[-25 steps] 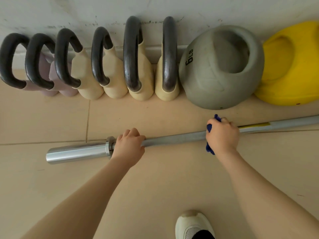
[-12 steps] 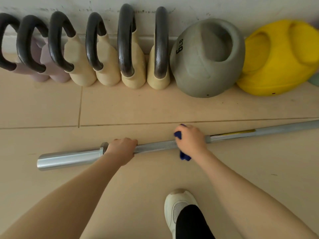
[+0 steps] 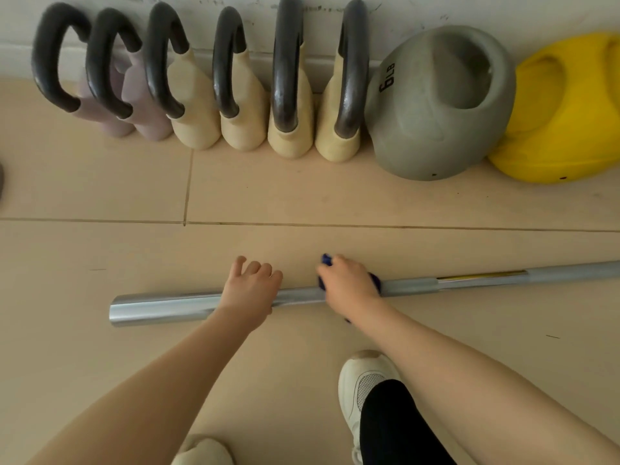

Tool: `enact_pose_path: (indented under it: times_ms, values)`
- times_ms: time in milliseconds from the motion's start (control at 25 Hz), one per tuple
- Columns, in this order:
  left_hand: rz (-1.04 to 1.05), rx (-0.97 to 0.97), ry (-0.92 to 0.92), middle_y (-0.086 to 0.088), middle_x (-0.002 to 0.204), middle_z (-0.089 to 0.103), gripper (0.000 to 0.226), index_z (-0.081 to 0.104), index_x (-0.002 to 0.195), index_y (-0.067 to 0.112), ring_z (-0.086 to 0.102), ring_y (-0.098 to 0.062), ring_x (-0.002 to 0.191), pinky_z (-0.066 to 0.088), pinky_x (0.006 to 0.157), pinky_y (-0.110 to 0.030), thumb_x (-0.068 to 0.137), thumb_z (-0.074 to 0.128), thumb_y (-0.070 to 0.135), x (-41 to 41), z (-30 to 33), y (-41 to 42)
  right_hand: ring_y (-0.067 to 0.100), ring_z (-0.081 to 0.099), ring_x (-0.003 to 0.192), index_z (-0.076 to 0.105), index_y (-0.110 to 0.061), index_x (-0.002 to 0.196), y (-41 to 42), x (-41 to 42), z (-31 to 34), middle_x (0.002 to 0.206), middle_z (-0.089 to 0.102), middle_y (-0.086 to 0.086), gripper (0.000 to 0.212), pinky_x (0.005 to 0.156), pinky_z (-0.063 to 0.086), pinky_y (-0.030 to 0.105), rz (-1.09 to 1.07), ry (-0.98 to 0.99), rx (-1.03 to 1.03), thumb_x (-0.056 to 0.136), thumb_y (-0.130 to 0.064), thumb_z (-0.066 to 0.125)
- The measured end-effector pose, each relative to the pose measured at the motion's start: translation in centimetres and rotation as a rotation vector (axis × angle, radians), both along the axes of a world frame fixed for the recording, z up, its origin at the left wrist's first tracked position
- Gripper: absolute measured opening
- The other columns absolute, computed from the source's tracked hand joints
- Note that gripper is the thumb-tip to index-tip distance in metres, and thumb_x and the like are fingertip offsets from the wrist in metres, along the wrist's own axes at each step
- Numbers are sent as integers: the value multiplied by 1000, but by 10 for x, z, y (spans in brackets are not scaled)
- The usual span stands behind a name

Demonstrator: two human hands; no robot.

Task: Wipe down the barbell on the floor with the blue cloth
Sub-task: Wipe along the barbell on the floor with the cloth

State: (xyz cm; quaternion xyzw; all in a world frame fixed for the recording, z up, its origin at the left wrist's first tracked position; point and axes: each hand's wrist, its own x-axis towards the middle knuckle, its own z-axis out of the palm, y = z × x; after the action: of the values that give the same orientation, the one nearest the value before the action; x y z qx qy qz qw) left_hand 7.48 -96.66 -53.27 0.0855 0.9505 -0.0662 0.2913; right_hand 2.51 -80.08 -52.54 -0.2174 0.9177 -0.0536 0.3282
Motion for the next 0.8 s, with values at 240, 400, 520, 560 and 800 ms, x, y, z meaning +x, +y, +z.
enact_pose_path:
  times_ms: [240,400,520,560,800]
  values:
    - [45,-12,-172,-2,117,60,29,57,115,18,40,-24,125,4,117,-45,90,56,32,17,-2,-14,33,57,98,59,-18,103,24,-14,0,112,57,12,24,72,42,34,-71,-21,188,86,-11,44]
    - [74,-4,-204,-2,116,62,34,58,115,19,38,-23,126,6,117,-44,87,58,38,22,-3,-21,36,58,95,51,-16,109,-53,20,4,112,60,14,24,70,45,36,61,-246,-107,86,-12,45]
    - [119,52,-127,0,111,64,34,60,113,19,42,-23,122,13,115,-41,85,61,37,32,-3,-22,35,58,96,50,-23,112,-42,12,3,115,59,11,26,75,47,39,76,-273,-194,88,-15,42]
    - [114,87,-37,1,104,66,32,64,105,20,47,-23,116,20,113,-40,79,67,38,36,-4,-23,34,58,99,52,-22,111,-30,7,0,117,59,10,27,74,45,37,24,-220,-120,88,-14,42]
    - [361,201,226,-3,73,63,64,61,78,11,64,-26,71,53,73,-36,30,92,41,46,-3,-26,33,59,101,49,-15,111,-97,31,2,114,60,12,26,72,42,36,156,-177,-67,85,-10,50]
